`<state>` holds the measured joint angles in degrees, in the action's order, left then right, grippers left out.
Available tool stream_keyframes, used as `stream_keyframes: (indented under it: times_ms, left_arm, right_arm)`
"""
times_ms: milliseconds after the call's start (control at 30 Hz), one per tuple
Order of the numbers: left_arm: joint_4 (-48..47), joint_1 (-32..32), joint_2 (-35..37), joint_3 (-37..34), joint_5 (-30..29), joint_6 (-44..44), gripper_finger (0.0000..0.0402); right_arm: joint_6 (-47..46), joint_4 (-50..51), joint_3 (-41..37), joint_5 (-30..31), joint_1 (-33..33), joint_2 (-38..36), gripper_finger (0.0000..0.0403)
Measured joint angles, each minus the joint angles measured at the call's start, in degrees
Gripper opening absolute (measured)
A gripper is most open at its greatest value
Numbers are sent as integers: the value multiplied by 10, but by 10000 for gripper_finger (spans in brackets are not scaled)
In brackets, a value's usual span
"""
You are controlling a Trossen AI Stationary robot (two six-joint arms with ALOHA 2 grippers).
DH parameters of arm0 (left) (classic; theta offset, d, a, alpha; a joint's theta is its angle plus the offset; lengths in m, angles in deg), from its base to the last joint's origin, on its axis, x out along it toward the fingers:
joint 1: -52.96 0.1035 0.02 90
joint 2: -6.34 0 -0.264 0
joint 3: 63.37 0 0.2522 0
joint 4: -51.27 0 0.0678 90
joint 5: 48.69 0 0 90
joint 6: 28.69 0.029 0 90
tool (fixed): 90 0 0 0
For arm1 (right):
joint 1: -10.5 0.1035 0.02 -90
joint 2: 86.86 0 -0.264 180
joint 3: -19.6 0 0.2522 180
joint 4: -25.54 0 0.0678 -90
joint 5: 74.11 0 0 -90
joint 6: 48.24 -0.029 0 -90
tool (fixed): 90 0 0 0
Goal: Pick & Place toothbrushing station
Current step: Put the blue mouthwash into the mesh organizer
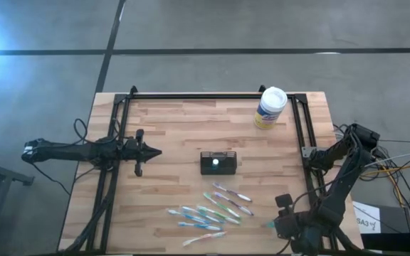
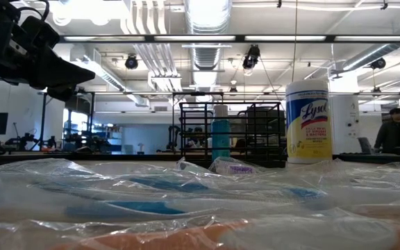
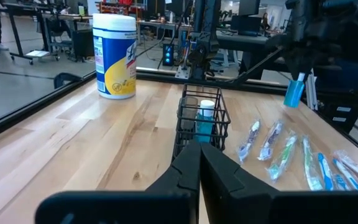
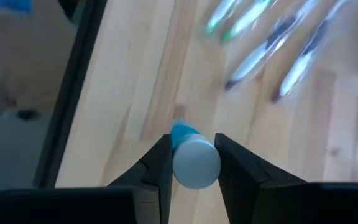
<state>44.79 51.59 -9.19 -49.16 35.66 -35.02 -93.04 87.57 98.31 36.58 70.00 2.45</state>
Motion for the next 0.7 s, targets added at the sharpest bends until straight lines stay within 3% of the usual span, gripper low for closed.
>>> stream_keyframes:
  times_ms: [333,700]
  left_arm:
    - [0,0,0,0,0,-1,20]
    - [8,0,0,-1,0,-17,9]
  right_arm:
    - [-1,12,31,50,-61,-52,89]
    - [16,8,46,65,-162,-75,89]
